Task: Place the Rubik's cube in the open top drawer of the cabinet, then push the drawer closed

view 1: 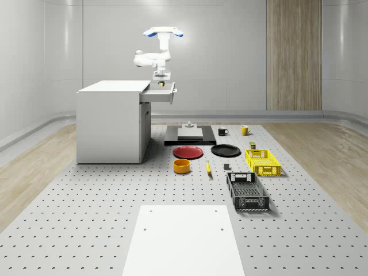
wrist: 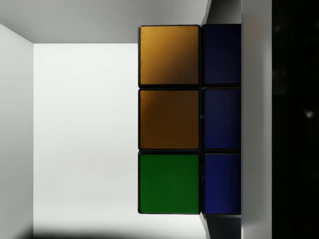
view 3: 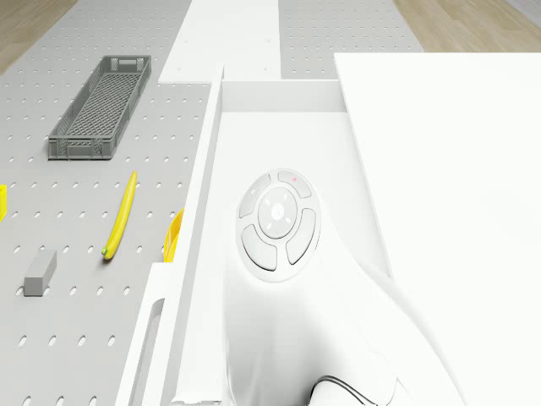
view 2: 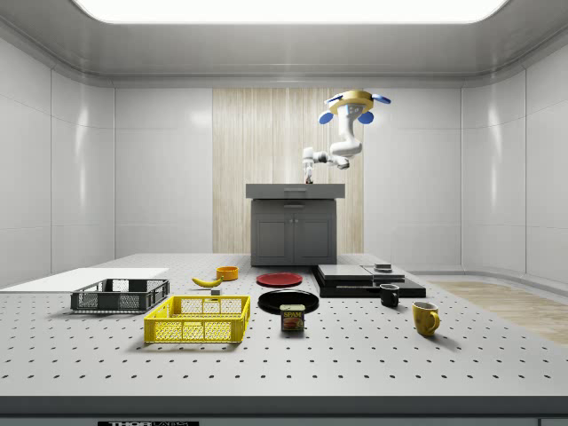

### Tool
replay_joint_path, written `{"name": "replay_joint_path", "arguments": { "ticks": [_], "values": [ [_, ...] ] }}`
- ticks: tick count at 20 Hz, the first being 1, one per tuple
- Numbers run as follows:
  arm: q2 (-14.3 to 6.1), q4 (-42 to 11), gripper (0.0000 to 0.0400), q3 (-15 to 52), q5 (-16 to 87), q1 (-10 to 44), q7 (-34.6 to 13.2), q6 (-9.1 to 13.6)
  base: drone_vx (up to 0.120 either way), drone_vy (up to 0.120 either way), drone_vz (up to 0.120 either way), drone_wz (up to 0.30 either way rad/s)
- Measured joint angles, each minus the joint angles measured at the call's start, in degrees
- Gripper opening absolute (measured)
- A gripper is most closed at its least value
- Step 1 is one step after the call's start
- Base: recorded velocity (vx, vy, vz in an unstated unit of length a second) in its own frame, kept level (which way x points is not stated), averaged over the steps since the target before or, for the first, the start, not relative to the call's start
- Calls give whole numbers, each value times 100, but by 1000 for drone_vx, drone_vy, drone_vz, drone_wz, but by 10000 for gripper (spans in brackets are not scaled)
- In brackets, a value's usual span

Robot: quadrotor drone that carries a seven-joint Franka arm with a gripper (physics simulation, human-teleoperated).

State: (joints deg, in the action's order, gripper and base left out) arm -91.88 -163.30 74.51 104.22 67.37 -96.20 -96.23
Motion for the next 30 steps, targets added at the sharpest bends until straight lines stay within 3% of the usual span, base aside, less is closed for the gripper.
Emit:
{"name": "replay_joint_path", "arguments": {
  "ticks": [13,16,26,30],
  "values": [
    [122,341,325,-1008,964,139,74,-294,0,0,0,0],
    [167,399,358,-1141,1098,162,83,-318,0,0,0,0],
    [230,188,397,-671,694,-31,139,-29,0,0,0,0],
    [246,97,399,-412,458,-102,152,92,0,100,0,0]
  ]
}}
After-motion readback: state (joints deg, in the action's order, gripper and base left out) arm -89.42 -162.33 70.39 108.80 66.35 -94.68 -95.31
